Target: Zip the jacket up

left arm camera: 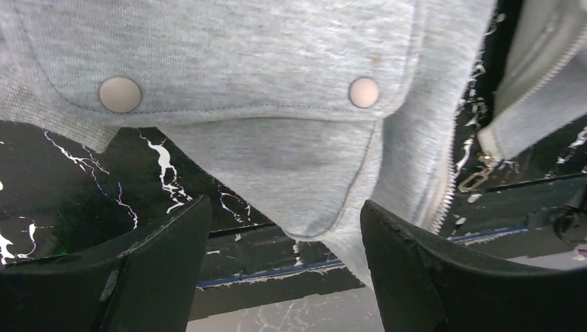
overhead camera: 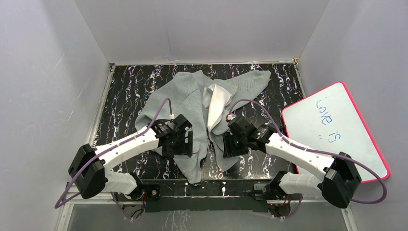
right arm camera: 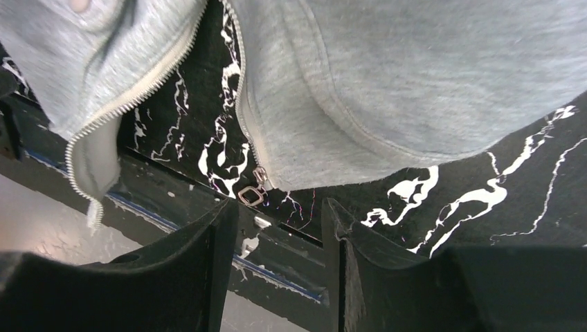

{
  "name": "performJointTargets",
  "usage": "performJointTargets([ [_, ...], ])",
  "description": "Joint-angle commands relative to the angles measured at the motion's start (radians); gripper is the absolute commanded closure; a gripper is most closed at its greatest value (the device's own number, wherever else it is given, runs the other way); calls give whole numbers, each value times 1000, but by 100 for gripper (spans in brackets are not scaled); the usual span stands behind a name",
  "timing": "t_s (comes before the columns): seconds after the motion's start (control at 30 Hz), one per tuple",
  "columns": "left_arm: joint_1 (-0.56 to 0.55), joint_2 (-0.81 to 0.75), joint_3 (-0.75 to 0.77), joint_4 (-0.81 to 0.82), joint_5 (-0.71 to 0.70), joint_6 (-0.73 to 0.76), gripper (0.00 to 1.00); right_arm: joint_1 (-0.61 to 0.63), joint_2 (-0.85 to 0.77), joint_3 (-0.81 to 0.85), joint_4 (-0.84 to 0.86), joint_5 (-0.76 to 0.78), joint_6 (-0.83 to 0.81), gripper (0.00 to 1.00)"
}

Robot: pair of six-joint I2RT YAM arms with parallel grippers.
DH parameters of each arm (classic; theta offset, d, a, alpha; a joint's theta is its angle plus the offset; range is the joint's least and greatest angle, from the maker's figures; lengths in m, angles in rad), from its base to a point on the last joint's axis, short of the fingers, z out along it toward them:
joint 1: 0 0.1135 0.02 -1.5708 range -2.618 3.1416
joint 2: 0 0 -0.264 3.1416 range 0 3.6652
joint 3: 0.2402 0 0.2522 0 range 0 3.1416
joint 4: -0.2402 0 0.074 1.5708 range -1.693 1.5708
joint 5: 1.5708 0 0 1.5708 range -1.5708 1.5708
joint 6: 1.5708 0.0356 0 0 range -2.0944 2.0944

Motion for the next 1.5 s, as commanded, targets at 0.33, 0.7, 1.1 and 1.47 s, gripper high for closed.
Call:
performJointTargets([
  [0.33,13,191,27,90,-42,36,23,77,164,-31,172,126,19,46],
  [0.7,235,341,33,130,-67,119,17,85,393,58,226,222,69,44],
  [1.1,509,364,204,43,-200,205,14,5,657,341,198,378,90,34],
  [1.47,495,38,144,40,53,223,13,-18,503,346,150,321,94,31],
])
